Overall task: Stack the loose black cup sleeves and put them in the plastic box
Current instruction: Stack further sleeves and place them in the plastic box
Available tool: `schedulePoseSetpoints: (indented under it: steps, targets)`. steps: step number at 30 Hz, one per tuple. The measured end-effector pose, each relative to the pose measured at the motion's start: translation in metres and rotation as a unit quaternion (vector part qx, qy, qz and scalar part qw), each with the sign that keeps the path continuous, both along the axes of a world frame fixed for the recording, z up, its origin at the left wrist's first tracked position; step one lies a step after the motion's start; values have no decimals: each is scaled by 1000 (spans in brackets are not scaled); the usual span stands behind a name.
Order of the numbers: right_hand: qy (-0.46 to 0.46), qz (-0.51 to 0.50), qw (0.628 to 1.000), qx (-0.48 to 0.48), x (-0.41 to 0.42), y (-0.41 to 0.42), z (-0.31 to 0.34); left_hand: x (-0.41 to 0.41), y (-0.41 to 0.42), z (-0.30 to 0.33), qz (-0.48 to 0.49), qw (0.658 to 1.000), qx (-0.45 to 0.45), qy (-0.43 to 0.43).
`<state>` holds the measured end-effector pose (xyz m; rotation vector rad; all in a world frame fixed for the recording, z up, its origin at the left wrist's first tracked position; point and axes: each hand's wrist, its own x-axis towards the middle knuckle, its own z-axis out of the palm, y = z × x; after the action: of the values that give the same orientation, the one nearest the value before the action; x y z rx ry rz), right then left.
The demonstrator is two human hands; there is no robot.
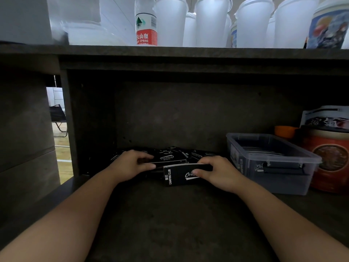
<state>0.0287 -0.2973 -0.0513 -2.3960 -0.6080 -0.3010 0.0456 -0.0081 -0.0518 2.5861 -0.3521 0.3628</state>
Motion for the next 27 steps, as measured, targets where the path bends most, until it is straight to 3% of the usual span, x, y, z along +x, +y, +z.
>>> schedulePoseSetpoints:
  steps: [4,6,9,13,15,17,18,20,23,27]
  targets:
    - [3,-3,1000,16,-2,1,1,3,5,-2,2,996,-57,-75]
    - [21,-19,999,33,-2,1,3,0,1,1,6,986,-129,-105]
    - [33,-33,998,46,-2,2,4,-7,-11,6,-63,973,-214,-50]
    - [9,-6,999,36,-1,1,1,-15,-33,5,-136,973,-176,57]
    - [-4,16,999,27,0,1,1,-11,-34,3,-107,981,-165,0]
    - [0,21,999,26,0,1,1,0,-20,0,-21,991,-61,-117]
    - [4,17,1000,25,0,1,1,5,-12,-2,18,991,-4,-130]
    - [5,7,1000,16,0,-1,3,8,1,-9,64,994,66,-63]
    - [-2,-4,1000,2,-3,-3,7,6,1,-12,54,993,103,29]
    - [3,-11,1000,-14,-7,-4,10,8,-5,-14,67,994,82,-20]
